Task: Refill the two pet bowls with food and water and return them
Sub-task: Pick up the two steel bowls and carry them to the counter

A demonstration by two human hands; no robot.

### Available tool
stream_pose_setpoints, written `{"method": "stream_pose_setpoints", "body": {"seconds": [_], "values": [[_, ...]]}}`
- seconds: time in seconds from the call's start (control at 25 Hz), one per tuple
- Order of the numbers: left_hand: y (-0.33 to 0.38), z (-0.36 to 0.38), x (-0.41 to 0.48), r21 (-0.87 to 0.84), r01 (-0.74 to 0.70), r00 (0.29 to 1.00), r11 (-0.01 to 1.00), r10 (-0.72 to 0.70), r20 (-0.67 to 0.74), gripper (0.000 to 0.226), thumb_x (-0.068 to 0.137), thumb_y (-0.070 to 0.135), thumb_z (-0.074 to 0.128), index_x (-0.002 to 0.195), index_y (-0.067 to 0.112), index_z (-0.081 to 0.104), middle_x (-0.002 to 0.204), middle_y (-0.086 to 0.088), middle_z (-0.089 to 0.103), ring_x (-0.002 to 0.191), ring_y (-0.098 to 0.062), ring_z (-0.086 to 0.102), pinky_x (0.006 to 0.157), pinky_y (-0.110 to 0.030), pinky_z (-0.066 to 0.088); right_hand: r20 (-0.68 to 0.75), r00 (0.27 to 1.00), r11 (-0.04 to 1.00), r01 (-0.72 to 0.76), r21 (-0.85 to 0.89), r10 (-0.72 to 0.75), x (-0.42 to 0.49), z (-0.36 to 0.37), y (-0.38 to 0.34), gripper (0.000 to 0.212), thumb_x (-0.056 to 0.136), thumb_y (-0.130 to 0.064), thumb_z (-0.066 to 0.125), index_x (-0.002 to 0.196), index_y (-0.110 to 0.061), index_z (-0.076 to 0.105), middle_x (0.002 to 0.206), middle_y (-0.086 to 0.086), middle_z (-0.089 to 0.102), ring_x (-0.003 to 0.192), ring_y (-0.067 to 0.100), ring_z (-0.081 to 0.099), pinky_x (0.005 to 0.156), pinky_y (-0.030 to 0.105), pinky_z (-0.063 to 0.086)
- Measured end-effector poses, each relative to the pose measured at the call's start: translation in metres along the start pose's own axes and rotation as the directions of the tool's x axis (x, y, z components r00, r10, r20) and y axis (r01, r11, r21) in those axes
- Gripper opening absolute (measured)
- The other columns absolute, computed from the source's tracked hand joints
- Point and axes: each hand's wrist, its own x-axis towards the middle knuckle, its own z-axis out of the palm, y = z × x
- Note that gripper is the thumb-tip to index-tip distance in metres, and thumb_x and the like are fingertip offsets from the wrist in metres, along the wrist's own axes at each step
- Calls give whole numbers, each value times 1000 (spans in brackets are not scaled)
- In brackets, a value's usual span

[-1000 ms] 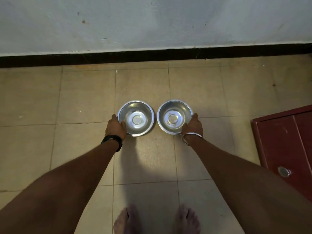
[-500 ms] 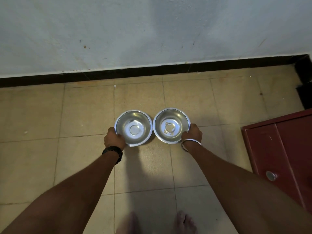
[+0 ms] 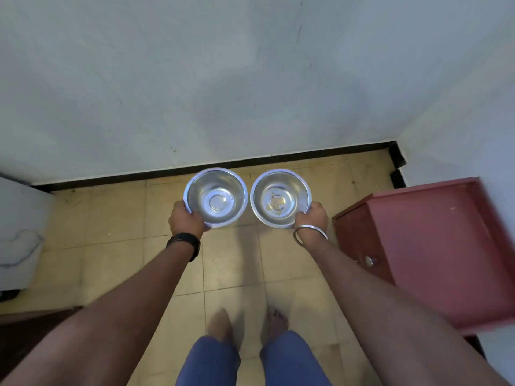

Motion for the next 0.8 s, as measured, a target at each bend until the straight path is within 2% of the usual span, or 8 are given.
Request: {"method": "stream_pose_setpoints", "body": {"seconds": [0.12,0.24,0.36,0.44,0.52,0.64,0.72,0.8], "values": [[69,-53,-62,-84,-30,1000,996,31,2,22,91,0,47,106,7,61,114,-23,68,70,-43,76,53,-32,60,-34,999,999,14,33,-12,-55,-80,-45,23,88,1,62,110,-4,68,93,5,62,82,29,53,72,27,37],[123,-92,-116,-117,-80,997,990,82,16,20,90,1,47,103,4,62,107,-25,71,60,-38,77,47,-29,59,-81,996,996,54,76,-47,-102,-149,-76,18,86,0,63,104,0,68,94,12,68,83,33,59,72,33,44],[158,-115,-159,-134,-167,984,977,175,46,15,90,2,49,91,12,60,95,-22,72,51,-31,75,52,-39,65,-135,989,989,76,130,-59,-140,-202,-91,13,84,-1,64,96,-4,67,95,19,74,88,41,69,80,46,60],[172,-124,-178,-156,-211,971,965,225,79,16,88,3,49,84,16,58,88,-20,70,47,-28,74,53,-44,67,-170,984,981,88,173,-58,-162,-227,-92,12,82,-2,64,85,-13,63,88,15,71,85,41,71,78,47,63],[183,-130,-193,-154,-262,952,953,281,118,14,86,5,51,86,16,60,88,-24,71,48,-27,75,53,-46,67,-230,973,972,70,223,-17,-180,-247,-88,12,81,-3,66,89,-12,66,89,14,74,83,40,73,75,49,64],[195,-137,-205,-167,-351,905,921,379,191,12,86,6,56,91,13,64,87,-25,71,50,-25,75,48,-44,65,-320,945,952,42,305,61,-212,-266,-77,14,79,-5,66,81,-19,63,78,7,69,72,33,68,61,36,54],[202,-142,-212,-181,-407,857,895,443,265,16,88,6,56,95,16,66,79,-15,74,48,-24,75,46,-37,63,-378,914,931,3,365,145,-239,-273,-66,19,77,-5,65,74,-22,57,72,4,63,64,31,65,55,30,47],[209,-146,-220,-196,-452,800,870,493,343,21,89,6,56,104,15,68,74,-8,75,47,-24,74,50,-40,63,-441,863,894,-27,446,246,-268,-278,-51,12,77,-4,65,78,-15,61,73,7,64,57,30,65,44,26,47]]}}
